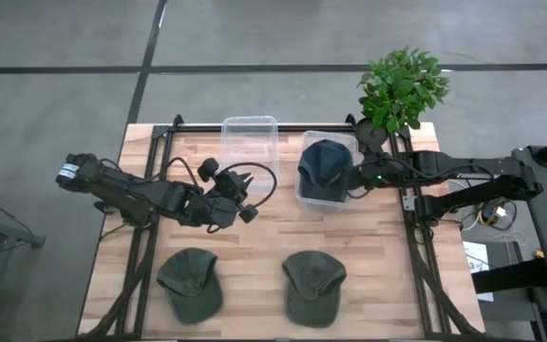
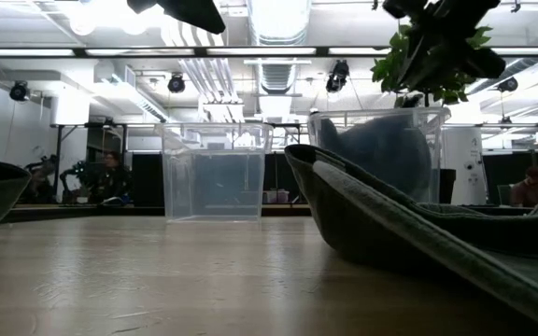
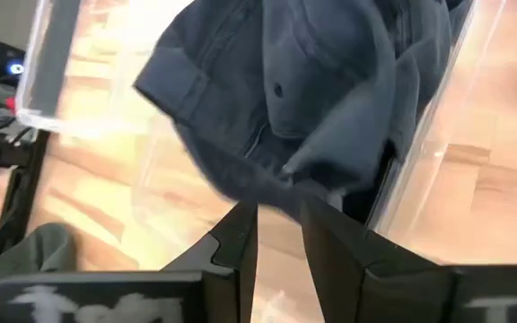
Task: Pick & Place hat
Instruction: Put the right green cap into the left transparent bin
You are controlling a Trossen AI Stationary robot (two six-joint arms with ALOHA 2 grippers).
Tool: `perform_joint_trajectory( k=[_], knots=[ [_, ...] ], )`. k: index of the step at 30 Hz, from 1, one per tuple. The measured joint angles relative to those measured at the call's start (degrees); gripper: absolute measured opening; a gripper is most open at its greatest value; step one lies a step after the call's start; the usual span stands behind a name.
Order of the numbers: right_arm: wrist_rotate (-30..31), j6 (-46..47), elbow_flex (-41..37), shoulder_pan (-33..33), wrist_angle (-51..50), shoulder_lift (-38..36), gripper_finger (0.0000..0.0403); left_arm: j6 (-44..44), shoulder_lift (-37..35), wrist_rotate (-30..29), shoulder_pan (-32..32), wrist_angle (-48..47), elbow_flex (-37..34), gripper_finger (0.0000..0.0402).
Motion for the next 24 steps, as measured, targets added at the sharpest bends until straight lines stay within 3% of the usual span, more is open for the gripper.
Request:
perform_joint_trajectory(
  k=[7, 13, 20, 24],
  knots=[
    [0.1, 2.0, 0.0, 3.1, -1.3, -3.4, 0.0068, 0.3, 0.0, 0.0, 0.1, 0.0, 0.0, 0.0044],
    [-1.8, -4.3, 0.0, 8.7, -1.3, -4.7, 0.0068, 0.8, 0.0, 0.7, -0.2, -0.9, 0.0, 0.0044],
    [-2.6, -3.5, 0.0, 20.4, -1.1, -5.4, 0.0063, -0.5, 0.0, 11.5, -1.8, -4.9, 0.0, 0.0044],
    [0.6, -1.4, 0.0, 28.0, -0.7, -4.3, 0.0065, -5.1, 0.0, 15.2, -4.1, -7.5, 0.0, 0.0044]
  ],
)
